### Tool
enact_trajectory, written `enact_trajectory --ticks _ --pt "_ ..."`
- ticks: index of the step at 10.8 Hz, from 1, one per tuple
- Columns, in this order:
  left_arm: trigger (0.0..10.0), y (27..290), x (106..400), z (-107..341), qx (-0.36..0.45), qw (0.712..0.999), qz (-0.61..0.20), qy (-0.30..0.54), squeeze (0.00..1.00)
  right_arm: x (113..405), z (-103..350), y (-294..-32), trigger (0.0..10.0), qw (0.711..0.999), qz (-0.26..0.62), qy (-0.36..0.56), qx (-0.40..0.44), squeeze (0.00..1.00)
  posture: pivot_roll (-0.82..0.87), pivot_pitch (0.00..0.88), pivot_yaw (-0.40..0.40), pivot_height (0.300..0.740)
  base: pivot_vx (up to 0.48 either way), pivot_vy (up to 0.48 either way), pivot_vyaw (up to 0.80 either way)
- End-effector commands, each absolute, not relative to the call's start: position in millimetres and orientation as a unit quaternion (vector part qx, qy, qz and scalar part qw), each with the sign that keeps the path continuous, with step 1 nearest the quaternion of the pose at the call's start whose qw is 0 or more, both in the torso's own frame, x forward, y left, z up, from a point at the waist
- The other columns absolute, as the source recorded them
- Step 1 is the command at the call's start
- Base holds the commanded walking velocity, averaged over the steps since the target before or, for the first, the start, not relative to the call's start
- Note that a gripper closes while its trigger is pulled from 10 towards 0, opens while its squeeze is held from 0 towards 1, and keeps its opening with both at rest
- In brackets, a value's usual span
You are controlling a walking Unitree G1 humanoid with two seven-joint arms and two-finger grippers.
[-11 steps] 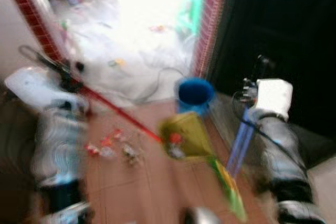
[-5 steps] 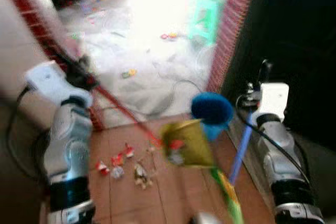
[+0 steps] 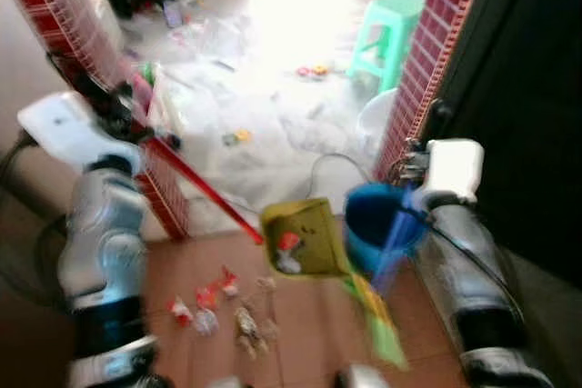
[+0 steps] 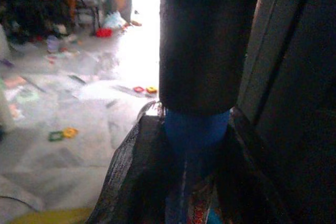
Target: Sweep floor
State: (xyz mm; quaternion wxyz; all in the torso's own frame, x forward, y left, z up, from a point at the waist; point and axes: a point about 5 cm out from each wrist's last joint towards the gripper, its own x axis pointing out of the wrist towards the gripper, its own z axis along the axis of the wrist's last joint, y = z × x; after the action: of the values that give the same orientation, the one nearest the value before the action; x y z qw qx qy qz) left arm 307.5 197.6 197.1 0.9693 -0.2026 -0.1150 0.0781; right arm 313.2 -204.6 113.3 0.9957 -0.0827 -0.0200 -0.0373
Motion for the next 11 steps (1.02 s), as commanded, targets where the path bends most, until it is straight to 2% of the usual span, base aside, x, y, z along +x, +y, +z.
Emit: enact_trajectory --ticks 1,4,9,11 --pt "10.0 199 306 220 -0.218 0.959 0.068 -0.169 0.00 318 126 -196 10.0 0.995 -0.025 -0.046 -0.090 0.00 -0.06 0.000 0.049 0.740 0.442 0.000 0.00" --pt "10.0 194 308 219 -0.216 0.960 0.064 -0.167 0.00 319 124 -194 10.0 0.995 -0.020 -0.044 -0.088 0.00 -0.06 0.000 0.047 0.740 0.424 0.000 0.00" --pt "10.0 188 309 218 -0.204 0.963 0.060 -0.167 0.00 322 125 -191 10.0 0.995 -0.015 -0.046 -0.090 0.00 -0.07 0.000 0.048 0.740 0.394 -0.268 0.00" --pt "10.0 182 310 216 -0.202 0.964 0.050 -0.163 0.00 324 127 -191 10.0 0.995 -0.014 -0.048 -0.089 0.00 -0.07 0.000 0.044 0.740 0.154 -0.127 0.00"
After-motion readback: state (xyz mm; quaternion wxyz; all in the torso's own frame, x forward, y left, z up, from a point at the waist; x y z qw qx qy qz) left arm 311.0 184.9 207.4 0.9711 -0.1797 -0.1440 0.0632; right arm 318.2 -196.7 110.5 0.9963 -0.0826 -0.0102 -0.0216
